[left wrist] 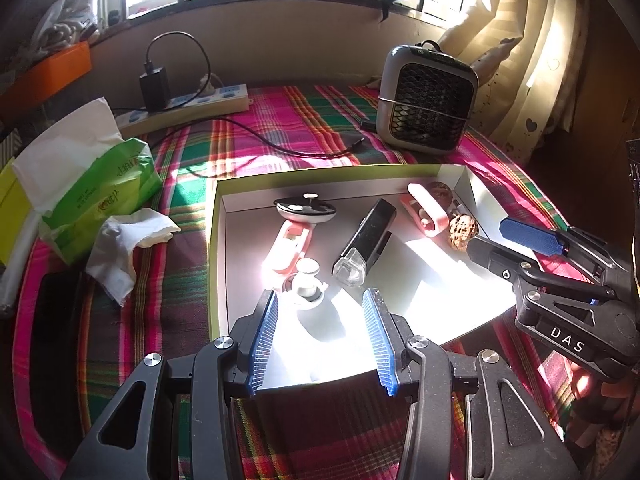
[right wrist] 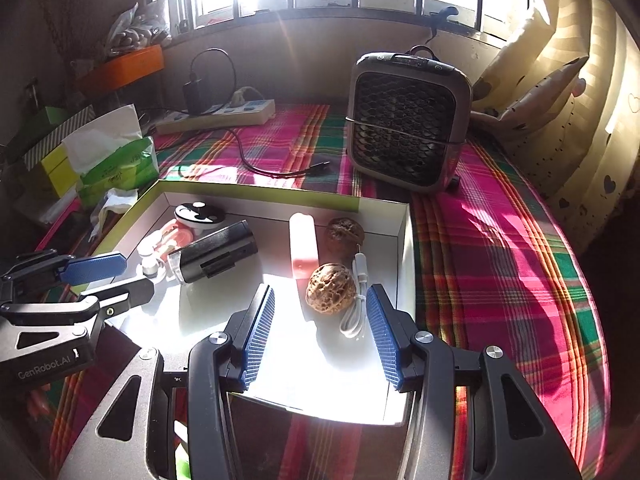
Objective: Organize objects
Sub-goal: 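Withdraw both open grippers from the box toward the items on the bed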
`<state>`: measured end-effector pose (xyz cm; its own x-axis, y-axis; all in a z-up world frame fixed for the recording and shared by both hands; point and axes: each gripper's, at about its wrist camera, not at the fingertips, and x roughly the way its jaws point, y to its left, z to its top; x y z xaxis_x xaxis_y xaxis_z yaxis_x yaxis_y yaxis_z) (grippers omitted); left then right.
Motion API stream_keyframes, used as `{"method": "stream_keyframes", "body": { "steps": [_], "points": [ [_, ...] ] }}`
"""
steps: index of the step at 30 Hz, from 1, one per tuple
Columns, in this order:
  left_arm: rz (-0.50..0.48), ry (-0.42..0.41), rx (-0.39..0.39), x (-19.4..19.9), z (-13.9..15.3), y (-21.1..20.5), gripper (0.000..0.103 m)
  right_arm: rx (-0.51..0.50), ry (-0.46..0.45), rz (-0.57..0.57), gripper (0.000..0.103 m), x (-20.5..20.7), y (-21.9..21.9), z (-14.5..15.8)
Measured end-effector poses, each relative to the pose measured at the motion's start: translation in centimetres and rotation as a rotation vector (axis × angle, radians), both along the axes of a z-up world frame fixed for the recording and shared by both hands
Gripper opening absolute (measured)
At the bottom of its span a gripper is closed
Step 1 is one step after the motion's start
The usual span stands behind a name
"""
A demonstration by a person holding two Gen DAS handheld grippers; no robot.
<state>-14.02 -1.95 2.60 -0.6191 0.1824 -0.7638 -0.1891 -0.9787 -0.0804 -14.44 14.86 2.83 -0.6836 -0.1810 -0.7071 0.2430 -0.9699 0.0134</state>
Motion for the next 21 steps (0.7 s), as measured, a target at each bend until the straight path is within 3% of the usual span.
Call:
{"method": "stream_keyframes", "body": {
  "steps": [21],
  "points": [
    [0.020, 0.033, 0.054, 5.5, 1.0, -1.0, 0.042, -0.047, 0.028, 0.016, 0.049, 6.0, -0.1, 1.1]
  ]
}}
